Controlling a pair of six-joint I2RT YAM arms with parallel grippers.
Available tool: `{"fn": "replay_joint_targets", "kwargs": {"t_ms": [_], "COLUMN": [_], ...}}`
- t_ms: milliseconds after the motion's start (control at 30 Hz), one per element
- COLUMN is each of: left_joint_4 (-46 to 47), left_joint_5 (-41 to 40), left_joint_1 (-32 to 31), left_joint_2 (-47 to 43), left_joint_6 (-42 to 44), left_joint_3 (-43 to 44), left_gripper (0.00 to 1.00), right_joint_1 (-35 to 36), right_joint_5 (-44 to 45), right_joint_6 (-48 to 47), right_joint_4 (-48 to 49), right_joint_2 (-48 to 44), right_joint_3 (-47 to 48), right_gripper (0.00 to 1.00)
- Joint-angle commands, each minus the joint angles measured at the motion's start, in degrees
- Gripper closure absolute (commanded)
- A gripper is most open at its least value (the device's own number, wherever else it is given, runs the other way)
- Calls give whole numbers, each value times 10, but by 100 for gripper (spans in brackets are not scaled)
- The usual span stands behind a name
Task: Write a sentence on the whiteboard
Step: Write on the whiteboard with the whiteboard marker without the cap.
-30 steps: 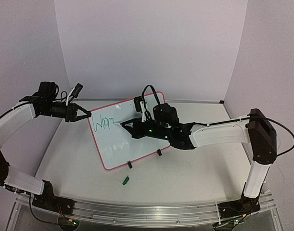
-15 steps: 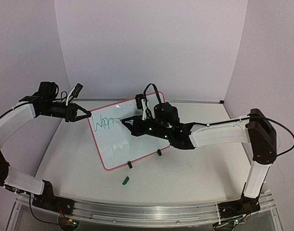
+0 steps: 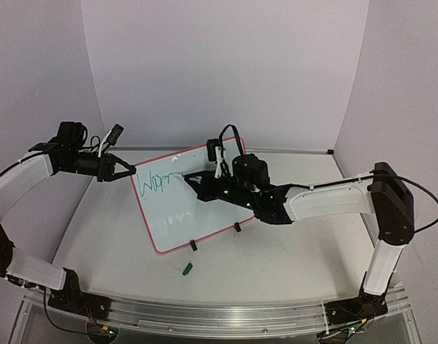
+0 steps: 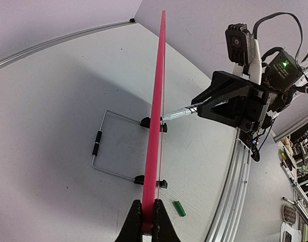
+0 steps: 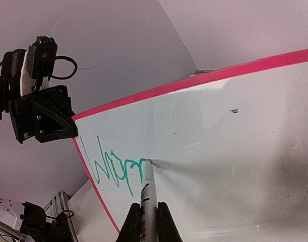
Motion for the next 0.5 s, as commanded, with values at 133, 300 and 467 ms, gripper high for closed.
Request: {"fn": "replay_joint_targets", "kwargs": {"t_ms": [133,300,467], "left_joint_4": [0,-1,0], "left_joint_5": [12,10,8], "left_joint_1": [1,0,0], "left_joint_2": [-8,-7,-7], "left_joint_6": [-1,-2,-1], "left_joint_3": [2,2,2], "left_gripper": [100,100,100], "right_joint_1": [-5,-6,-5], "right_joint_5": [22,15,13], "right_joint_6": [5,8,9], "right_joint_4": [2,1,2], "right_joint_2": [-21,-23,-25], "right_joint_3": [-25,-37,-40], "right_gripper": [100,100,100]}}
